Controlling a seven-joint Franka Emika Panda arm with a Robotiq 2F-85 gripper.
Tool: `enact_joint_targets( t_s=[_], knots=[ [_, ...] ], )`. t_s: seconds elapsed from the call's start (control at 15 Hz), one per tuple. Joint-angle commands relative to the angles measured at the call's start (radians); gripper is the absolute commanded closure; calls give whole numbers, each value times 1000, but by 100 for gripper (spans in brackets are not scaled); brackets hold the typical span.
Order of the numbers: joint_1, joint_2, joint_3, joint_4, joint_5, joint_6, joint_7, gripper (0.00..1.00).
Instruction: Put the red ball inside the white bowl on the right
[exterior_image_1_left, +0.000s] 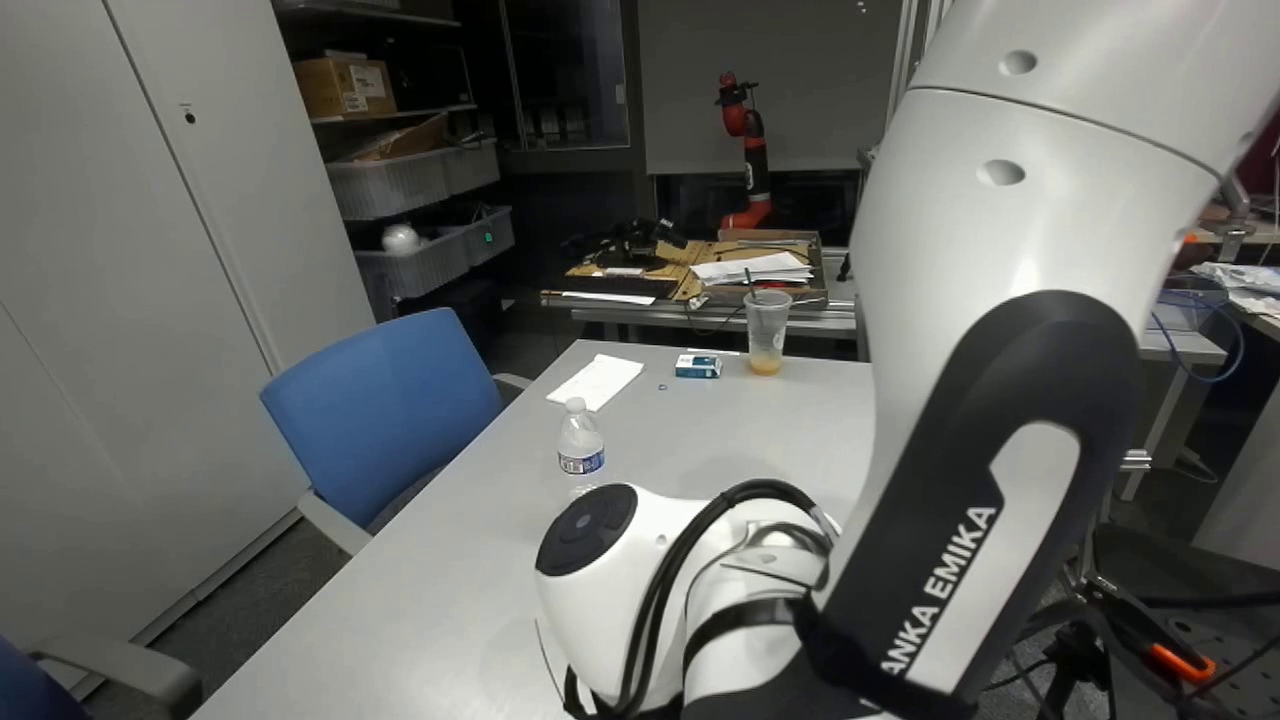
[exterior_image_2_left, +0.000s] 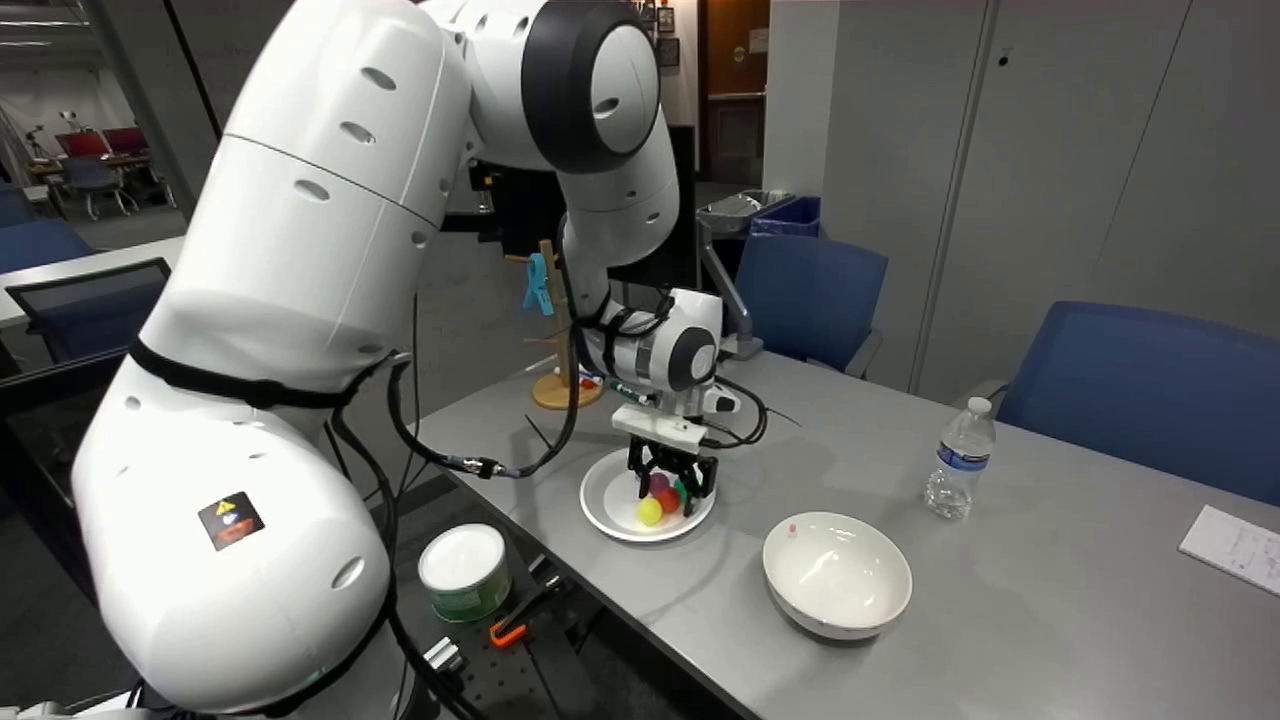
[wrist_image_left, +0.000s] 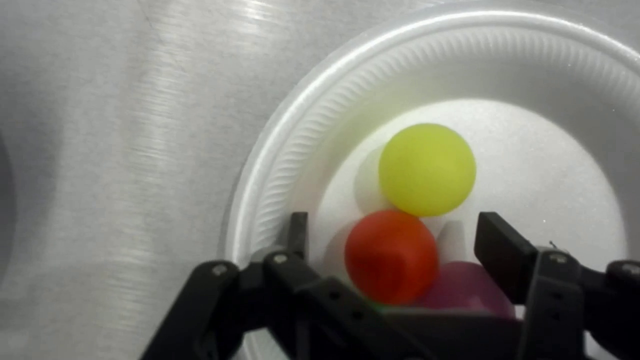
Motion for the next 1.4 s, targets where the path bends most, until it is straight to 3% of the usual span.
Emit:
enact_joint_targets(
  t_s=[0.0,0.07,0.13,0.2,0.53,0.93,1.33],
  knots=[
    [37,2,-32,18,-41,0,25,18],
    [39,2,-34,18,-45,0,24,27],
    [44,2,-35,19,-51,0,27,43],
    [44,2,-37,20,-55,0,26,44],
    [41,2,-36,18,-61,0,20,81],
    [27,-74,-2,-43,-39,-47,-6,81],
    [8,-249,8,-171,-39,-115,-3,81]
  ],
)
